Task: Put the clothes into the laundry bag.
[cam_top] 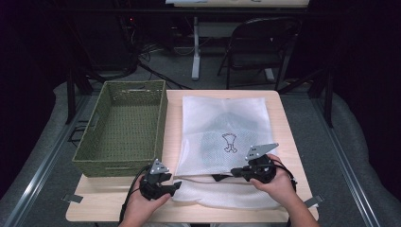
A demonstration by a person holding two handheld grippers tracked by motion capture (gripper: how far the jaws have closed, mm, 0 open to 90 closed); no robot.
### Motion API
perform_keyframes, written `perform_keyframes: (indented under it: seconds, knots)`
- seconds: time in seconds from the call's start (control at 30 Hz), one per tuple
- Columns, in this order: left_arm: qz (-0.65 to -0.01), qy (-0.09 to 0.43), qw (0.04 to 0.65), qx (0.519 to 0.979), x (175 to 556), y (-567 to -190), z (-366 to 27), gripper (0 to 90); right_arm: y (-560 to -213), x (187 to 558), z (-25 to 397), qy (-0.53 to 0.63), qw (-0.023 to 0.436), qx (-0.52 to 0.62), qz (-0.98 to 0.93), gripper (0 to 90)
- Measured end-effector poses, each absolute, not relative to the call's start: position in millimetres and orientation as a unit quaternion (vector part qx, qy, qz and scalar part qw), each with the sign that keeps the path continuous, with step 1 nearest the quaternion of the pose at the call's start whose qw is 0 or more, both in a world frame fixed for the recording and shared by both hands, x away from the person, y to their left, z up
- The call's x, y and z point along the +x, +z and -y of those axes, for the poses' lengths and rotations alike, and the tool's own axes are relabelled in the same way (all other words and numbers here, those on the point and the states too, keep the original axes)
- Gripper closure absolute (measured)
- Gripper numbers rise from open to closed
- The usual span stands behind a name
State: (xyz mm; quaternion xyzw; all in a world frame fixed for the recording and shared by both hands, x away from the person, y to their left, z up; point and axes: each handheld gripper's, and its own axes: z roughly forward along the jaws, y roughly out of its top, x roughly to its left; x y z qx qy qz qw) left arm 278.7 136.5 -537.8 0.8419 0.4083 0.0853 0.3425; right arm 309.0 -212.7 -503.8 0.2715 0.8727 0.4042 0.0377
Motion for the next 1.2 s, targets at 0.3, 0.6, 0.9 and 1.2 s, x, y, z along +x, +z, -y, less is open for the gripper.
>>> perform_keyframes:
  seconds: [0.3, 0.6, 0.9, 1.2]
  knots:
    - [-0.415, 0.093, 0.345, 0.837, 278.6, -539.2, -141.4, 48.1, -512.4, 303.3, 212.5, 0.402, 0.046, 0.281, -0.871, 89.5]
    - [-0.416, 0.101, 0.347, 0.834, 279.2, -540.1, -145.3, 47.8, -528.1, 304.8, 208.1, 0.383, 0.048, 0.284, -0.878, 89.5]
    - [-0.426, 0.099, 0.347, 0.830, 279.1, -542.4, -147.5, 47.8, -536.8, 307.3, 206.1, 0.373, 0.048, 0.291, -0.880, 89.7]
    - [-0.425, 0.096, 0.342, 0.833, 279.9, -545.5, -147.0, 46.8, -545.7, 311.2, 204.2, 0.361, 0.043, 0.294, -0.884, 89.6]
